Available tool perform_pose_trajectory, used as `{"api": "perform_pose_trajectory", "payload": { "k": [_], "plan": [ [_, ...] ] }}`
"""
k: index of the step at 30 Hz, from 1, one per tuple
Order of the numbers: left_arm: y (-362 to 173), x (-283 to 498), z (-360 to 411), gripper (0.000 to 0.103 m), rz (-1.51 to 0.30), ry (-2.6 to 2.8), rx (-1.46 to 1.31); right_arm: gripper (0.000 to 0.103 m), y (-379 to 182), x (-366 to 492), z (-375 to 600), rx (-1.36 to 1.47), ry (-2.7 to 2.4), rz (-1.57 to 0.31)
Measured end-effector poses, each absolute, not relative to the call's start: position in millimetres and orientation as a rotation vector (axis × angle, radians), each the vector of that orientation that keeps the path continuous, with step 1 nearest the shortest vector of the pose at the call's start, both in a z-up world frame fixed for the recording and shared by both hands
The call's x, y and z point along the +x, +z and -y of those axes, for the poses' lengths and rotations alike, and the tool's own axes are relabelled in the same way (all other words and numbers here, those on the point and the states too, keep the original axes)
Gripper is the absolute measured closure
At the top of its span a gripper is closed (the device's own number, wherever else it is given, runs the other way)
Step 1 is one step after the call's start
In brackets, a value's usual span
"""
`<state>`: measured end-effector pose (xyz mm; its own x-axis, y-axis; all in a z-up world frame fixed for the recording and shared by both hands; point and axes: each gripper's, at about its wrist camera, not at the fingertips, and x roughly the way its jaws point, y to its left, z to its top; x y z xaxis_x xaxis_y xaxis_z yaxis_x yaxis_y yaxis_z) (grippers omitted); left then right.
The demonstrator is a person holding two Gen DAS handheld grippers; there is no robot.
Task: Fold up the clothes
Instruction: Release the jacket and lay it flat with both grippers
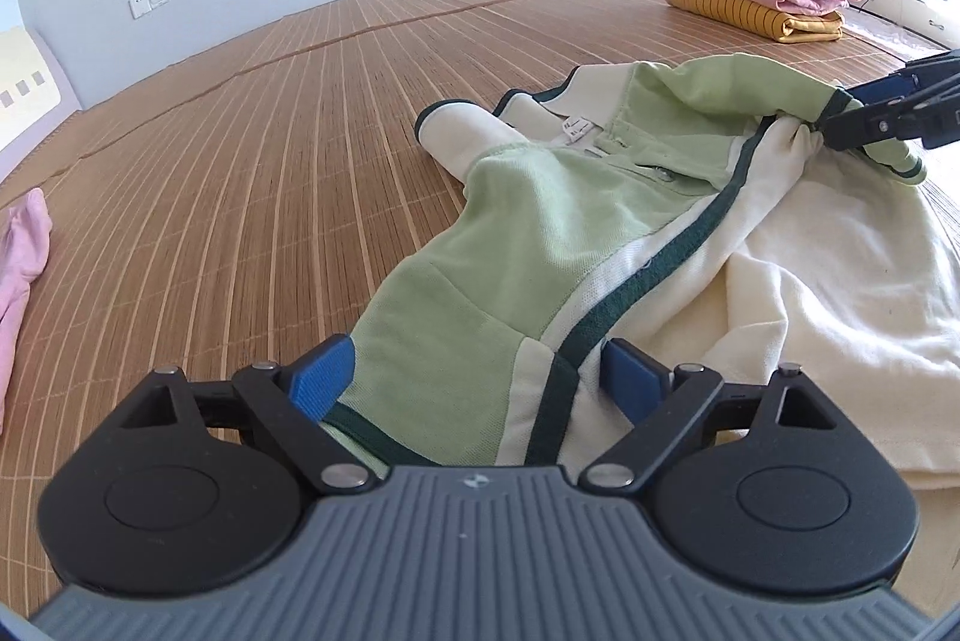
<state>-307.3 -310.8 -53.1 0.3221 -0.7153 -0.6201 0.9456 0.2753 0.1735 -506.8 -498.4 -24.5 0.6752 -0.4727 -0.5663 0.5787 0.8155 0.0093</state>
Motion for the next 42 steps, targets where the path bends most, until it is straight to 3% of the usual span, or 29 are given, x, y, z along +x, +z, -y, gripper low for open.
{"api": "perform_pose_trajectory", "payload": {
  "k": [2, 4, 6, 11, 15, 18, 21, 32, 42],
  "plan": [
    [-54.1, -307.5, 310.2, 0.011, -0.469, -1.174, 0.579, 0.043, -27.7, -504.1, 500.8, 0.141, -0.64, -0.605],
    [-55.3, -307.3, 309.2, 0.011, -0.472, -1.175, 0.578, 0.084, -25.5, -508.1, 508.4, 0.137, -0.653, -0.593],
    [-56.5, -306.6, 308.4, 0.011, -0.479, -1.175, 0.572, 0.092, -19.1, -518.1, 520.4, 0.184, -0.659, -0.537],
    [-55.8, -304.5, 311.0, 0.011, -0.518, -1.183, 0.566, 0.091, -7.9, -544.6, 557.6, 0.191, -0.814, -0.428],
    [-54.0, -310.4, 318.2, 0.011, -0.508, -1.175, 0.602, 0.065, -6.3, -552.0, 586.0, 0.173, -0.913, -0.441],
    [-50.5, -309.8, 327.6, 0.011, -0.541, -1.153, 0.603, 0.056, -3.8, -554.1, 592.8, 0.127, -0.954, -0.463],
    [-42.4, -315.8, 334.1, 0.011, -0.534, -1.145, 0.619, 0.04, 6.8, -567.6, 596.3, 0.102, -0.98, -0.427],
    [12.1, -344.9, 369.6, 0.011, -0.497, -1.357, 0.582, 0.041, 9.5, -590.6, 595.8, 0.411, -0.632, -0.298],
    [-28.9, -301.9, 395.8, 0.011, -0.603, -1.277, 0.613, 0.04, -14.2, -523.9, 528.9, 0.291, -0.164, -0.564]
  ]
}}
